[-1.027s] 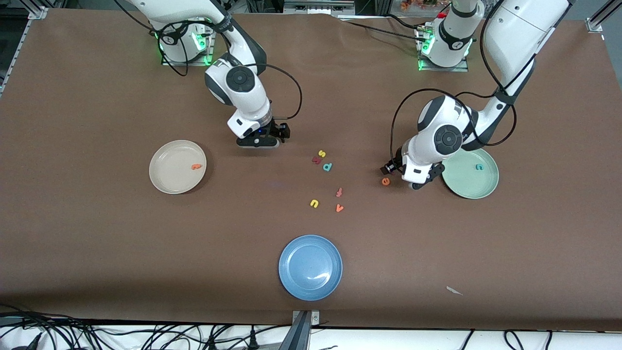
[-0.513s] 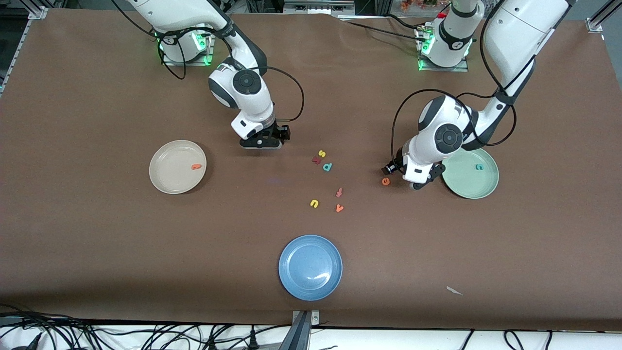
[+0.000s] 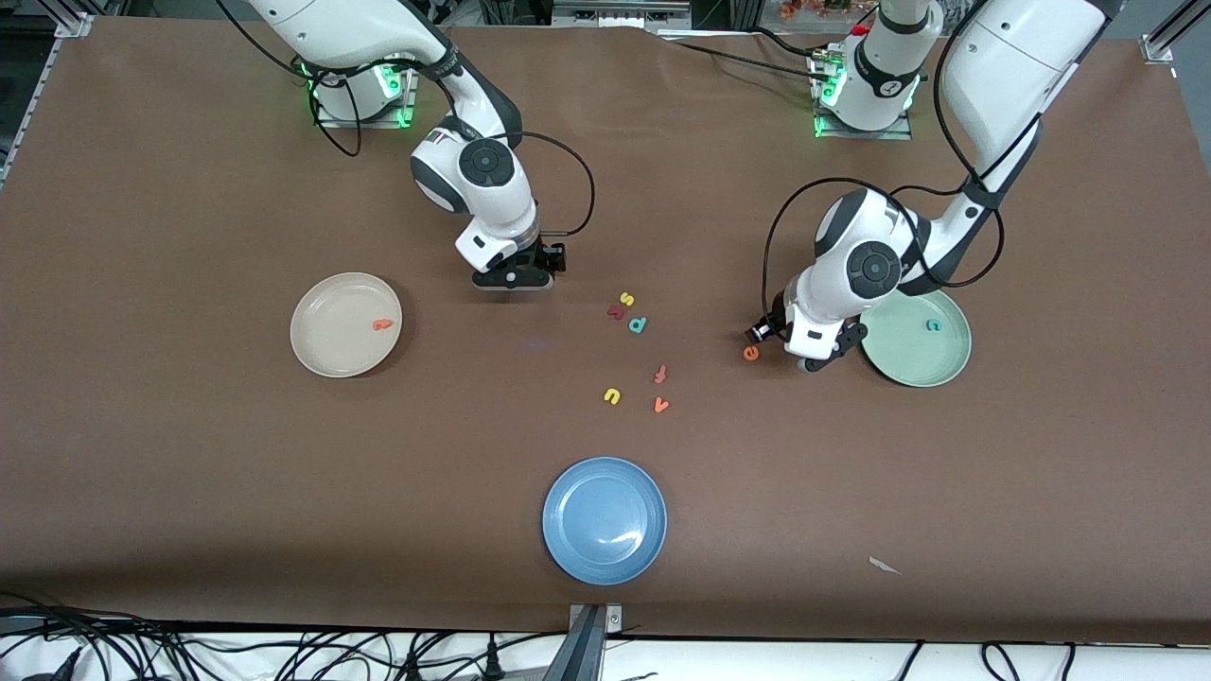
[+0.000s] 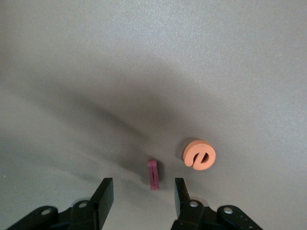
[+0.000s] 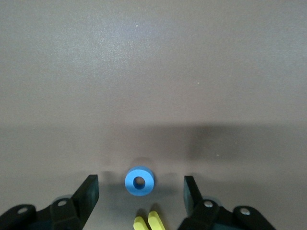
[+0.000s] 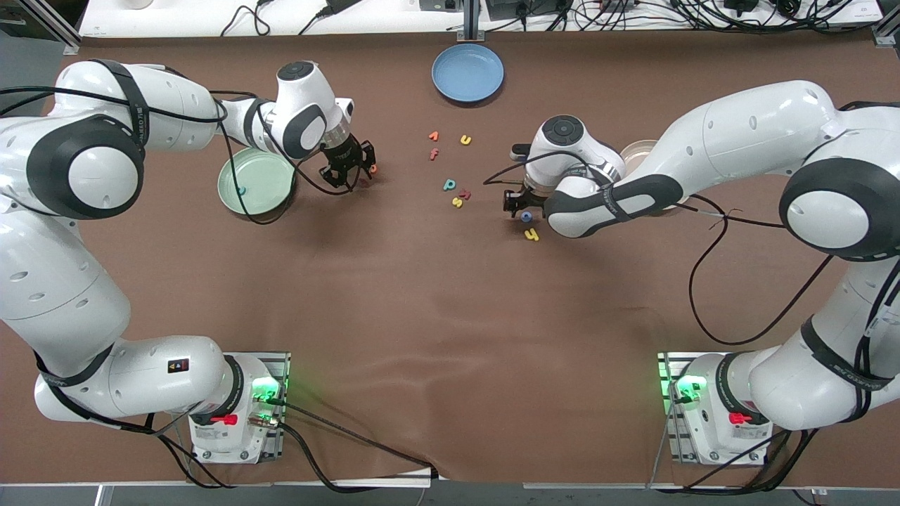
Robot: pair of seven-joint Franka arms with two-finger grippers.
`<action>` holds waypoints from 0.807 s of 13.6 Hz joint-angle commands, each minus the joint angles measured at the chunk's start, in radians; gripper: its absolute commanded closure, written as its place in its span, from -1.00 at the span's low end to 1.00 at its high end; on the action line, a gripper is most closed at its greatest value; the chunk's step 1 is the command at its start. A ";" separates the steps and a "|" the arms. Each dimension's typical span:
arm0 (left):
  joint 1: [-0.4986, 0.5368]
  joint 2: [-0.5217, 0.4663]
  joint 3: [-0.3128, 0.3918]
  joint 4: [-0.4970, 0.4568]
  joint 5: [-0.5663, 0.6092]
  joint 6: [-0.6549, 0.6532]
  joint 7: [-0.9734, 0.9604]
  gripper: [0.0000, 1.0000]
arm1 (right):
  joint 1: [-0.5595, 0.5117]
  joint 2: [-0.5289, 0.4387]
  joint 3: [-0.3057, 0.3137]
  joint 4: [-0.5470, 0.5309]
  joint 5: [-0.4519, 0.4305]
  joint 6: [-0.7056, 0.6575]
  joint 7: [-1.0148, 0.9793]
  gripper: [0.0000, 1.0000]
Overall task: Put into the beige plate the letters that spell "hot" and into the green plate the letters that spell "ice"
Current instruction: 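Reach the pink letter and blue o with the left and right grippers, then grasp the pink letter and blue o with the left and right grippers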
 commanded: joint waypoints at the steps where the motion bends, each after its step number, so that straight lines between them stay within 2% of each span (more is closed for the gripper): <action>1: -0.004 0.015 0.003 0.005 0.036 0.018 -0.024 -0.14 | 0.015 0.019 -0.012 0.021 -0.028 0.012 0.028 -0.22; 2: -0.006 0.017 0.003 0.005 0.036 0.016 -0.024 -0.12 | 0.015 0.021 -0.014 0.020 -0.030 0.012 0.028 0.01; 3: -0.006 0.017 0.003 0.005 0.036 0.016 -0.024 -0.06 | 0.015 0.021 -0.014 0.020 -0.036 0.012 0.028 0.09; 5: -0.008 0.017 0.003 0.007 0.036 0.018 -0.024 0.11 | 0.015 0.021 -0.015 0.021 -0.041 0.012 0.028 0.10; 6: -0.008 0.017 0.005 0.007 0.036 0.016 -0.024 0.20 | 0.015 0.021 -0.015 0.020 -0.041 0.012 0.028 0.20; 7: -0.008 0.017 0.005 0.007 0.036 0.016 -0.022 0.23 | 0.015 0.021 -0.015 0.020 -0.041 0.012 0.028 0.39; 9: -0.008 0.017 0.005 0.007 0.036 0.016 -0.024 0.30 | 0.015 0.021 -0.015 0.020 -0.041 0.012 0.028 0.62; 11: -0.008 0.025 0.005 0.007 0.059 0.018 -0.025 0.30 | 0.013 0.019 -0.020 0.020 -0.044 0.010 0.023 0.69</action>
